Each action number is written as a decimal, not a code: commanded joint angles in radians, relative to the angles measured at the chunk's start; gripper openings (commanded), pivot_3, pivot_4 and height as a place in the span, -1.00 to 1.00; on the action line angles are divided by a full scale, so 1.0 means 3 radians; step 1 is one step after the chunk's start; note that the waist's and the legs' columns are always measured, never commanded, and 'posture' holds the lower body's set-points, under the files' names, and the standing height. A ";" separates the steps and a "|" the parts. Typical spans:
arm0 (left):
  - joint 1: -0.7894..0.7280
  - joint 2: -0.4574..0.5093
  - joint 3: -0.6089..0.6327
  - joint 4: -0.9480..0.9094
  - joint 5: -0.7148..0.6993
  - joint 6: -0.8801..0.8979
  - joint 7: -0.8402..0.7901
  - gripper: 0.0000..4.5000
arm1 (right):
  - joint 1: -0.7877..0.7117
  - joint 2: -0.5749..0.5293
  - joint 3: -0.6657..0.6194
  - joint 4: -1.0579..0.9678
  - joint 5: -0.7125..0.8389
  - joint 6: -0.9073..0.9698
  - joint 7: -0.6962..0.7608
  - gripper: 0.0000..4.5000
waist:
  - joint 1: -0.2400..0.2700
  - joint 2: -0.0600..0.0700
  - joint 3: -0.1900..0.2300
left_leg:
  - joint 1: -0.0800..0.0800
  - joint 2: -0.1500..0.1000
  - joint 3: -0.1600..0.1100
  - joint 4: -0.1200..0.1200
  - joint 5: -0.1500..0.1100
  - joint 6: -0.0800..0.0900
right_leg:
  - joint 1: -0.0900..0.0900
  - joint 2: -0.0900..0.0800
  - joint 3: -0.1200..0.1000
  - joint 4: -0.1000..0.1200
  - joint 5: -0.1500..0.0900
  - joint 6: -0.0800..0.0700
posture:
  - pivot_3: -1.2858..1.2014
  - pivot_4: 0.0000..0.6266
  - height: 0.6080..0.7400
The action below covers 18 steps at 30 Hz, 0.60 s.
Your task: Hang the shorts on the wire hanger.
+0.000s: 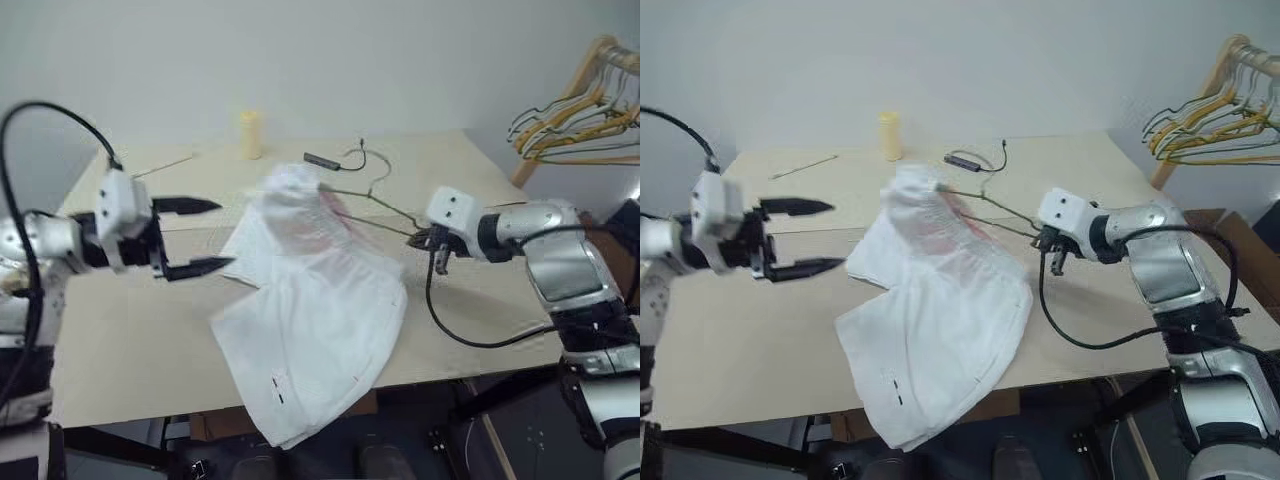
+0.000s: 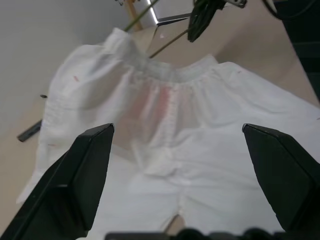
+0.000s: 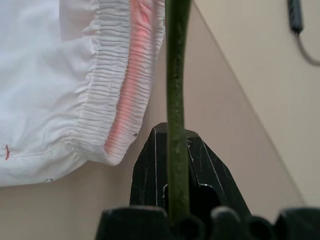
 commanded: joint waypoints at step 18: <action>-0.1328 -0.0524 -0.1166 0.1707 0.1273 -0.1633 -0.0594 0.98 | -0.0030 -0.0163 0.0296 -0.1058 0.0071 0.0803 0.0114 -1.00 | -0.0187 -0.0006 -0.0004 | -0.0002 0.0000 0.0001 0.0010 0.0000 0.0001 | 0.0002 0.0000 0.0001 0.0002 0.0002 0.0002 | -0.10 -1.00 1.00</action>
